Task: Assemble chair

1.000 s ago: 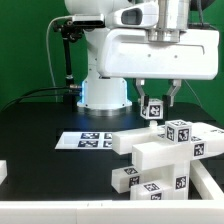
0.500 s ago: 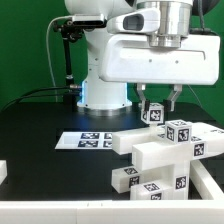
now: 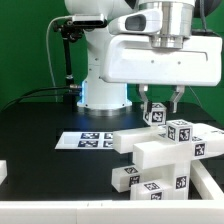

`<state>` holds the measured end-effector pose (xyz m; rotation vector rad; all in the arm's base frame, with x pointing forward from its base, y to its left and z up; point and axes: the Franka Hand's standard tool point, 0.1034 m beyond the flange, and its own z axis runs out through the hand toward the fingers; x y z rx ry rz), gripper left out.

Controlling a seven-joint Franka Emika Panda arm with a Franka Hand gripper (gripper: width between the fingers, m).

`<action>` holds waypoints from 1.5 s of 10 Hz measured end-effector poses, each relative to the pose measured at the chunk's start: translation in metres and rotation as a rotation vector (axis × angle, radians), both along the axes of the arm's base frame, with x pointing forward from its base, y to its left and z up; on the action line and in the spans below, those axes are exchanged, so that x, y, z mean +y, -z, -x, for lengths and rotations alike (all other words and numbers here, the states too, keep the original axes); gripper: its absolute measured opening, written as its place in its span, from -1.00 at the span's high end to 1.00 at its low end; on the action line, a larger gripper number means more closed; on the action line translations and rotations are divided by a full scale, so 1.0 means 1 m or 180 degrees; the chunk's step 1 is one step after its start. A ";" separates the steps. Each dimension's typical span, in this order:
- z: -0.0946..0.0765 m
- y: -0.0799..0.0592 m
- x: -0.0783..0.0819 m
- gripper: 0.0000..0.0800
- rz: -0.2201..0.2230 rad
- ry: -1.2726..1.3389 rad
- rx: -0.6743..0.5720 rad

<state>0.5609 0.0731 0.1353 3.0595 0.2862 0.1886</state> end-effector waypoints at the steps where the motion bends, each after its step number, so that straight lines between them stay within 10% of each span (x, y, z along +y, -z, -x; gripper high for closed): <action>1: 0.000 0.000 0.000 0.29 -0.0001 0.0001 -0.0001; 15: 0.002 0.001 0.000 0.29 0.0000 -0.0011 -0.0007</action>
Offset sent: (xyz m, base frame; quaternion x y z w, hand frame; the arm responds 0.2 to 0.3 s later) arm -0.0060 0.0002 0.0005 -0.0006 0.0011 -0.0028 1.0000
